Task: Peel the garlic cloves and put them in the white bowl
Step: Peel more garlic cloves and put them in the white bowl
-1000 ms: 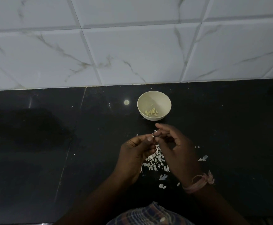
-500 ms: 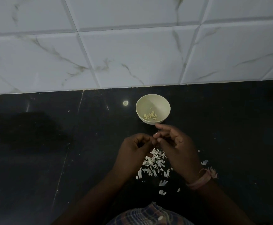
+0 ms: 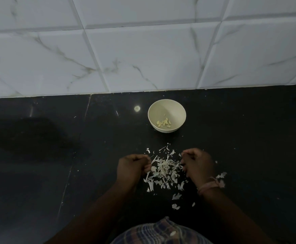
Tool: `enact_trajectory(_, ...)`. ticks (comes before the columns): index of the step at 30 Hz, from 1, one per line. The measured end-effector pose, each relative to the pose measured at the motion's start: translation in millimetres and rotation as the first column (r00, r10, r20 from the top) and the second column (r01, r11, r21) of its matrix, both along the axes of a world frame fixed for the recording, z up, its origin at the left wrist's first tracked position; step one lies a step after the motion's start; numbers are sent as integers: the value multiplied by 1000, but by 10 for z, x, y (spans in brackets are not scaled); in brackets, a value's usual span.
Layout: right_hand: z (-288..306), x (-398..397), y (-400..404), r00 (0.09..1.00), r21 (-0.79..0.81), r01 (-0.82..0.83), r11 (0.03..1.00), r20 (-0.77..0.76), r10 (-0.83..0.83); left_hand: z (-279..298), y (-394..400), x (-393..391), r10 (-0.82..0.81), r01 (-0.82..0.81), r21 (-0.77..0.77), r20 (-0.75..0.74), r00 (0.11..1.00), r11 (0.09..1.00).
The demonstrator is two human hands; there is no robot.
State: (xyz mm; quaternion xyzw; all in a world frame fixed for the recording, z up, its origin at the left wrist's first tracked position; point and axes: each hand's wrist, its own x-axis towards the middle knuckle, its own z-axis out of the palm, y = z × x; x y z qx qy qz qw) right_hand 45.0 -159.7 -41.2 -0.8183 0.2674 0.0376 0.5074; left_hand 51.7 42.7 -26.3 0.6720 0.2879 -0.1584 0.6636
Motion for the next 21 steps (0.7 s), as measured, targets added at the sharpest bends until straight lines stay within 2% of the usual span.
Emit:
enact_trajectory(4,28,104,-37,997,-158,-68,985,22,72,-39,-18,42,-55,56,21,-51,997,998)
enact_trajectory(8,-79,16,-72,999,-136,15,991,43,-10,-177,-66,8,-78,80,12,-99,992,997)
enact_trajectory(11,-158,-130,-104,1000,-161,2,987,24,2,-183,-150,-92,-91,91,-8,-83,992,996)
enact_trajectory(13,-185,-235,-111,998,-188,-49,981,40,58,-186,-206,-152,-112,113,20,-45,993,993)
enact_trajectory(17,-201,-396,-69,954,-336,-221,916,120,275,-240,-275,-239,-126,124,65,29,992,990)
enact_trajectory(21,-258,-468,36,894,-416,-392,821,38,447,-224,-270,-323,-123,119,60,50,991,991)
